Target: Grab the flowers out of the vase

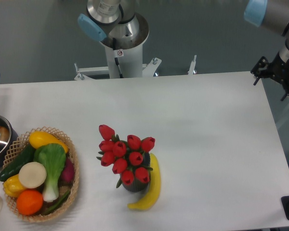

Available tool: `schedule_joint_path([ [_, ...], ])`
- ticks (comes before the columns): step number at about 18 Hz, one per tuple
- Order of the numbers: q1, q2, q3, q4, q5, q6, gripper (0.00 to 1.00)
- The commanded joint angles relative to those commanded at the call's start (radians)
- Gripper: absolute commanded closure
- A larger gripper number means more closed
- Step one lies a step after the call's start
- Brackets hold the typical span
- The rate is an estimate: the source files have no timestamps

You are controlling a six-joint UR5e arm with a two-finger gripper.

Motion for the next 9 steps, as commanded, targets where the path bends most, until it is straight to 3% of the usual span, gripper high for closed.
schedule_joint_path([
  [7, -0.006, 0.018, -0.017, 0.008, 0.008, 0.011, 0.00],
  [9, -0.006, 0.028, -0.031, 0.076, 0.005, 0.003, 0.00],
])
